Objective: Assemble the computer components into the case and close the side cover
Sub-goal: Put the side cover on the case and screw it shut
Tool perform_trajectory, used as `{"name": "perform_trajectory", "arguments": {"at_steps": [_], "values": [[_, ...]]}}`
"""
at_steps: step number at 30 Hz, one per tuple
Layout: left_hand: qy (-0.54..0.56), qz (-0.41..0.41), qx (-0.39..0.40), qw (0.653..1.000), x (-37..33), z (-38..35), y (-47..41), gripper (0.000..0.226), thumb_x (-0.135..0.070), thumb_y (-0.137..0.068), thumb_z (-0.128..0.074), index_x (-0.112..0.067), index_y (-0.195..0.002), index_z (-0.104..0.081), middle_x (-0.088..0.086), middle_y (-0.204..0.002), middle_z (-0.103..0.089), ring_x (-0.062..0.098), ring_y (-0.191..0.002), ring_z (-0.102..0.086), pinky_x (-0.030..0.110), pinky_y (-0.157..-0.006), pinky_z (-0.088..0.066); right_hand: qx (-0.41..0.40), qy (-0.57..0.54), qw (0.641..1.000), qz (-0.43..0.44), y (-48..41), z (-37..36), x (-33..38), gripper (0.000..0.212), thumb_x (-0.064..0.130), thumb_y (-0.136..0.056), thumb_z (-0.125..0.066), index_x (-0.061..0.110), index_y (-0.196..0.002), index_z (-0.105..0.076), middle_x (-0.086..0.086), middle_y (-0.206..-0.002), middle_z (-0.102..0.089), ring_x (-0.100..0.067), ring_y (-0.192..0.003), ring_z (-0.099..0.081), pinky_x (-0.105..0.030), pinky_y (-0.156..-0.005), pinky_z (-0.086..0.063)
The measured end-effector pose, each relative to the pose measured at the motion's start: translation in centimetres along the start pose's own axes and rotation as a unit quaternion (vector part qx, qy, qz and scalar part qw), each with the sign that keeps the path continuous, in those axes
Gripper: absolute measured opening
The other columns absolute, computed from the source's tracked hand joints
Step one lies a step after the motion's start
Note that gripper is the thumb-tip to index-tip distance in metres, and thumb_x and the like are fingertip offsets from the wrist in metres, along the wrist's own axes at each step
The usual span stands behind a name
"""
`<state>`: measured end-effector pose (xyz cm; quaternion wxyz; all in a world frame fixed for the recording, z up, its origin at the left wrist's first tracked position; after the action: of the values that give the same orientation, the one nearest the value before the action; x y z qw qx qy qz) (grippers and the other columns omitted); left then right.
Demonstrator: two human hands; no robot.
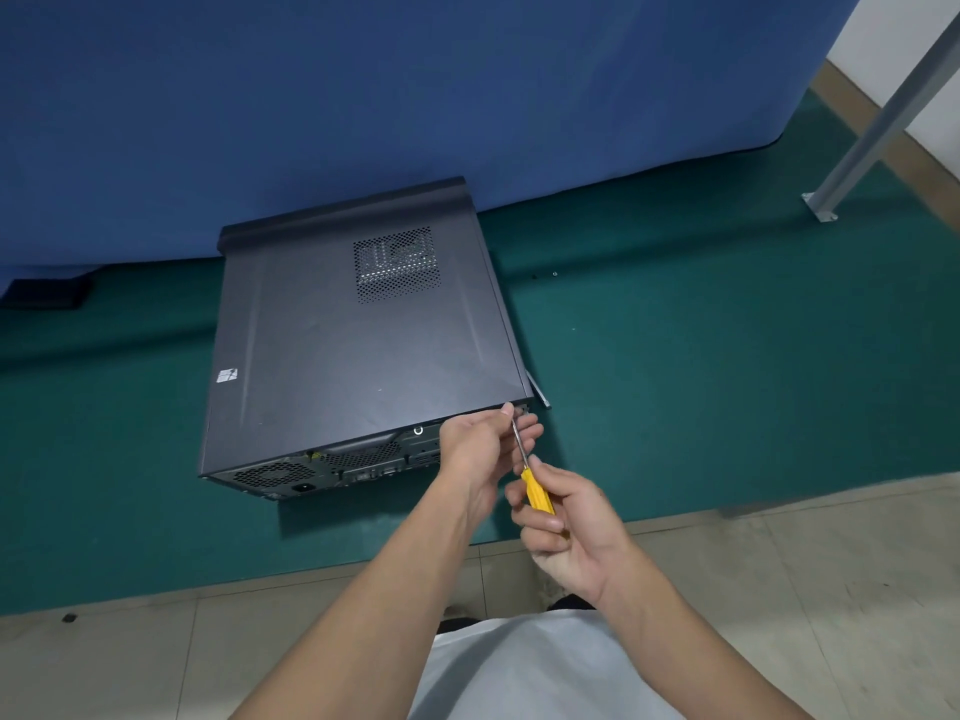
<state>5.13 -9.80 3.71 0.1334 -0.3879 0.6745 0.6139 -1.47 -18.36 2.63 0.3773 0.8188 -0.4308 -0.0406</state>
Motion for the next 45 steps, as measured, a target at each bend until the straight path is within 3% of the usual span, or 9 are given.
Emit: {"name": "perform_trajectory", "arguments": {"at_steps": [9, 16, 23, 26, 30, 32, 35, 40, 45], "values": [[0.023, -0.03, -0.047, 0.998, 0.4, -0.1, -0.6, 0.011, -0.004, -0.088, -0.068, 0.005, -0.082, -0.067, 0.016, -0.077, -0.073, 0.022, -0.07, -0.073, 0.023, -0.059, -0.057, -0.214, 0.237, 0.935, 0.153, -0.1, 0.1, -0.4, 0.023, 0.021, -0.095, -0.059, 0.003, -0.08, -0.059, -0.002, -0.056, -0.052, -0.01, -0.046, -0.04, -0.02, -0.036, -0.027], [0.021, 0.012, 0.04, 0.999, 0.0, 0.4, -0.6, 0.005, 0.005, -0.09, -0.06, 0.007, -0.088, -0.064, 0.018, -0.08, -0.074, 0.024, -0.075, -0.074, 0.023, -0.057, -0.057, -0.1, -0.046, 0.994, 0.029, -0.2, -0.6, -0.7, 0.023, 0.023, -0.095, -0.053, 0.004, -0.083, -0.055, -0.004, -0.056, -0.043, -0.006, -0.035, -0.03, -0.017, -0.029, -0.021], [0.036, -0.014, -0.019, 0.999, 0.4, 0.0, -0.7, 0.009, 0.008, -0.083, -0.068, 0.01, -0.09, -0.063, 0.019, -0.079, -0.07, 0.023, -0.067, -0.072, 0.024, -0.056, -0.057, -0.276, 0.429, 0.839, 0.187, 0.3, 0.3, -0.1, 0.03, 0.031, -0.093, -0.061, 0.007, -0.074, -0.064, 0.0, -0.061, -0.056, -0.012, -0.049, -0.039, -0.027, -0.049, -0.033], [0.031, -0.002, -0.006, 0.999, 0.5, 0.2, -0.7, 0.009, 0.003, -0.085, -0.068, 0.007, -0.092, -0.064, 0.015, -0.079, -0.072, 0.018, -0.062, -0.071, 0.022, -0.05, -0.054, -0.165, 0.15, 0.971, 0.089, -0.2, -0.2, -0.5, 0.03, 0.027, -0.097, -0.054, 0.006, -0.075, -0.058, 0.0, -0.054, -0.043, -0.007, -0.036, -0.025, -0.02, -0.035, -0.02], [0.025, 0.034, 0.056, 0.998, 0.0, 0.3, -0.7, 0.006, 0.005, -0.092, -0.057, 0.006, -0.089, -0.062, 0.019, -0.08, -0.073, 0.025, -0.07, -0.073, 0.026, -0.055, -0.058, -0.098, -0.007, 0.995, 0.034, -0.2, -0.6, -0.9, 0.022, 0.027, -0.088, -0.063, 0.008, -0.08, -0.055, -0.001, -0.053, -0.041, -0.006, -0.034, -0.027, -0.018, -0.031, -0.02], [0.043, 0.022, 0.032, 0.998, -0.1, 0.2, -0.8, 0.005, 0.011, -0.089, -0.057, 0.009, -0.085, -0.06, 0.022, -0.073, -0.071, 0.028, -0.068, -0.073, 0.029, -0.058, -0.059, -0.188, 0.206, 0.952, 0.124, 0.3, 0.0, -0.5, 0.026, 0.03, -0.087, -0.068, 0.009, -0.083, -0.053, -0.001, -0.059, -0.048, -0.011, -0.042, -0.037, -0.023, -0.036, -0.029], [0.042, 0.0, -0.004, 0.999, 0.2, 0.1, -0.7, 0.008, 0.01, -0.083, -0.067, 0.01, -0.087, -0.061, 0.021, -0.074, -0.071, 0.027, -0.068, -0.073, 0.028, -0.06, -0.06, -0.284, 0.529, 0.767, 0.229, 0.5, 0.1, 0.1, 0.025, 0.037, -0.09, -0.063, 0.017, -0.074, -0.061, 0.005, -0.061, -0.061, -0.018, -0.056, -0.054, -0.032, -0.056, -0.045], [0.027, 0.027, 0.042, 0.998, -0.1, 0.1, -0.6, 0.005, 0.004, -0.091, -0.06, 0.008, -0.09, -0.062, 0.02, -0.079, -0.072, 0.023, -0.069, -0.073, 0.025, -0.06, -0.06, -0.13, 0.084, 0.987, 0.045, 0.1, -0.9, -0.7, 0.025, 0.023, -0.1, -0.047, 0.006, -0.084, -0.057, -0.005, -0.06, -0.048, -0.008, -0.04, -0.032, -0.019, -0.033, -0.022], [0.039, 0.025, 0.034, 0.998, -0.4, 0.2, -0.7, 0.005, 0.01, -0.09, -0.057, 0.01, -0.086, -0.059, 0.021, -0.07, -0.07, 0.026, -0.064, -0.072, 0.026, -0.056, -0.058, -0.186, 0.218, 0.952, 0.105, 0.6, -1.0, -0.2, 0.024, 0.028, -0.09, -0.066, 0.006, -0.084, -0.057, -0.004, -0.061, -0.053, -0.012, -0.045, -0.044, -0.022, -0.038, -0.031]]}}
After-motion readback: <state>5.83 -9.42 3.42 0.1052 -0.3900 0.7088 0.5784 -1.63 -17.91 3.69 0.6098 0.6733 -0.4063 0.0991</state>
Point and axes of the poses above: each hand's wrist, its own y-axis away from the middle knuckle, its own z-axis out of the back of the hand, x = y × z, the point moved 3 cm from there along -y, towards the middle knuckle
